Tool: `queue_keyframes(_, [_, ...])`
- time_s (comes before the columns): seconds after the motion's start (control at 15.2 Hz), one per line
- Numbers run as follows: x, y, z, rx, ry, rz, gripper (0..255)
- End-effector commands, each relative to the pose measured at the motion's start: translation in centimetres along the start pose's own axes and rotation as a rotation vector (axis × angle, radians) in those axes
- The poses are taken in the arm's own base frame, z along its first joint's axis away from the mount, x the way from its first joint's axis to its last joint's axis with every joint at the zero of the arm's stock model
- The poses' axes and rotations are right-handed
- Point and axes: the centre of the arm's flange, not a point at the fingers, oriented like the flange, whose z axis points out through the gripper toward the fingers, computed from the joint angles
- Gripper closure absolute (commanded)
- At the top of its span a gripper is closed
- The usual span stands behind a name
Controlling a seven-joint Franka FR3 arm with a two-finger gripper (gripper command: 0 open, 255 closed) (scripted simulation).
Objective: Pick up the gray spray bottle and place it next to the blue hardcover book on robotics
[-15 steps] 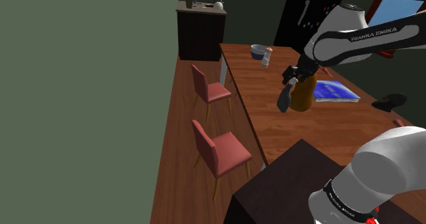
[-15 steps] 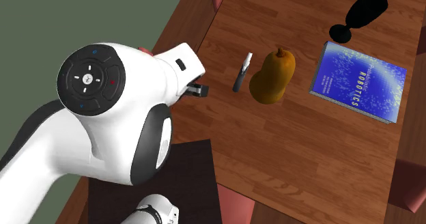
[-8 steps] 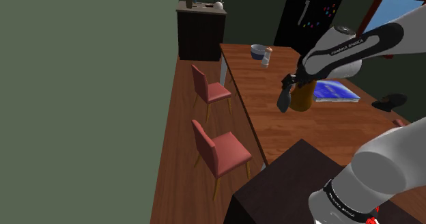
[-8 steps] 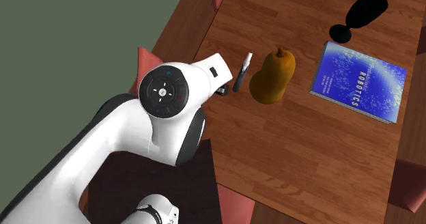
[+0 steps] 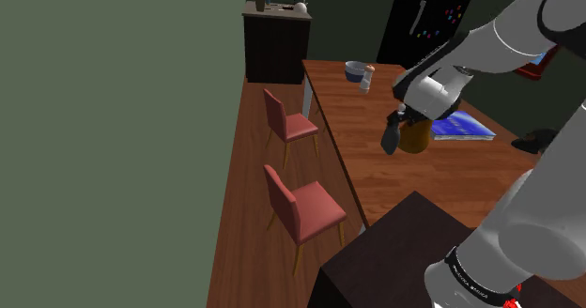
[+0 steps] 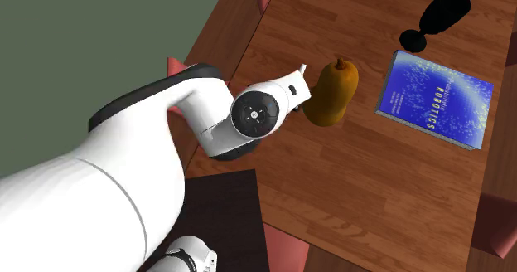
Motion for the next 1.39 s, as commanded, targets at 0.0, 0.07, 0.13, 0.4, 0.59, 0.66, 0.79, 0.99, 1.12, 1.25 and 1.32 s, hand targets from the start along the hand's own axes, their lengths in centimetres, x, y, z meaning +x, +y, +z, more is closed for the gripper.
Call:
queue_keyframes(0.0, [-0.2, 1.7, 1.9, -0.003, 0.028, 0.036, 0])
queue_keyframes(0.07, [0.0, 2.4, 2.9, -0.006, 0.039, 0.045, 0])
queue_keyframes(0.13, [0.1, 3.1, 4.0, -0.008, 0.049, 0.055, 0])
queue_keyframes(0.4, [0.4, 4.0, 6.3, -0.011, 0.062, 0.067, 0])
queue_keyframes(0.59, [0.5, 4.0, 7.9, -0.011, 0.062, 0.067, 0])
queue_keyframes(0.66, [0.5, 4.0, 8.4, -0.011, 0.062, 0.067, 0])
queue_keyframes(0.79, [0.6, 4.0, 9.2, -0.011, 0.062, 0.067, 0])
queue_keyframes(0.99, [0.6, 4.0, 9.2, -0.011, 0.062, 0.067, 0])
queue_keyframes(1.12, [0.6, 4.0, 9.2, -0.011, 0.062, 0.067, 0])
queue_keyframes(1.25, [0.6, 4.0, 9.2, -0.011, 0.062, 0.067, 0])
queue_keyframes(1.32, [0.6, 4.0, 9.2, -0.011, 0.062, 0.067, 255])
